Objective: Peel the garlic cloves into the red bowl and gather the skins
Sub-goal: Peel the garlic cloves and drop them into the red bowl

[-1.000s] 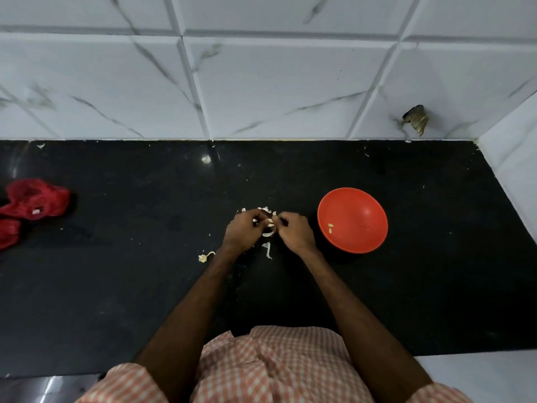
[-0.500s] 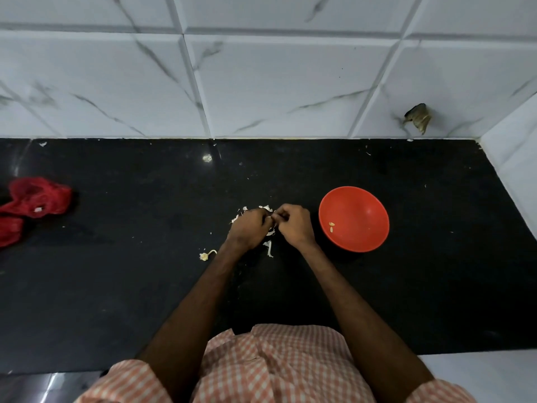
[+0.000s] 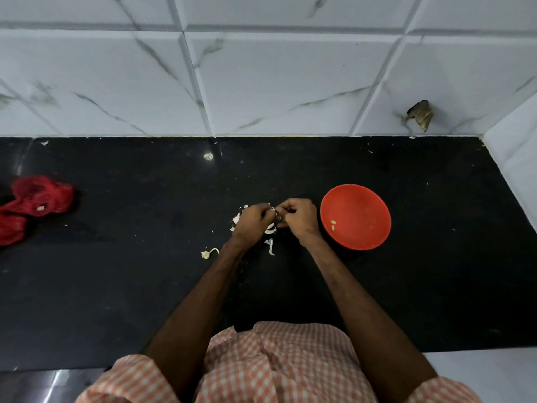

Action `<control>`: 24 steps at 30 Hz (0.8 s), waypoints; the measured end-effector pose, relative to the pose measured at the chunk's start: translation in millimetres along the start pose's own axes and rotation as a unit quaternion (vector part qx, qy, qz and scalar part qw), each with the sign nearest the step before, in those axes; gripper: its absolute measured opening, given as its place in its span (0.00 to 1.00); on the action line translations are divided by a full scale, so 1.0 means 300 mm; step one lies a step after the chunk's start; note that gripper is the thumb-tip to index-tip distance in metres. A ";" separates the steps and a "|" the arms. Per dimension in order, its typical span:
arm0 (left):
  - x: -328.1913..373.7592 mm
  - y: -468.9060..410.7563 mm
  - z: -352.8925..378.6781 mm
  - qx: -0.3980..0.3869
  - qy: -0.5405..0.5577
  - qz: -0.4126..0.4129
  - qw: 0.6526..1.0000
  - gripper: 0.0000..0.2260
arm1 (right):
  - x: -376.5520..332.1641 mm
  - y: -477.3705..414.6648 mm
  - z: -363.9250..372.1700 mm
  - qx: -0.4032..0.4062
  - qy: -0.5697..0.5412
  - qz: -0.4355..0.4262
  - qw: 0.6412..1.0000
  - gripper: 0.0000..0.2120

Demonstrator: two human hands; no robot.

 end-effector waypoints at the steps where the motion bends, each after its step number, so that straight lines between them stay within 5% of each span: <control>1: 0.002 0.000 -0.001 0.000 0.005 0.003 1.000 0.13 | 0.004 -0.001 0.001 -0.005 -0.015 0.009 1.000 0.06; 24: 0.051 -0.006 -0.024 -0.029 0.146 -0.012 0.989 0.15 | -0.011 0.021 -0.001 -0.064 -0.198 0.082 0.975 0.04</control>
Point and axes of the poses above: each hand's wrist, its own y-axis away from the middle knuckle, its own z-axis out of the palm, x = y × z, the point moved 7 cm from there along -y, towards the middle knuckle, and after that the axes turned 5 degrees about x, right-handed, at the moved point
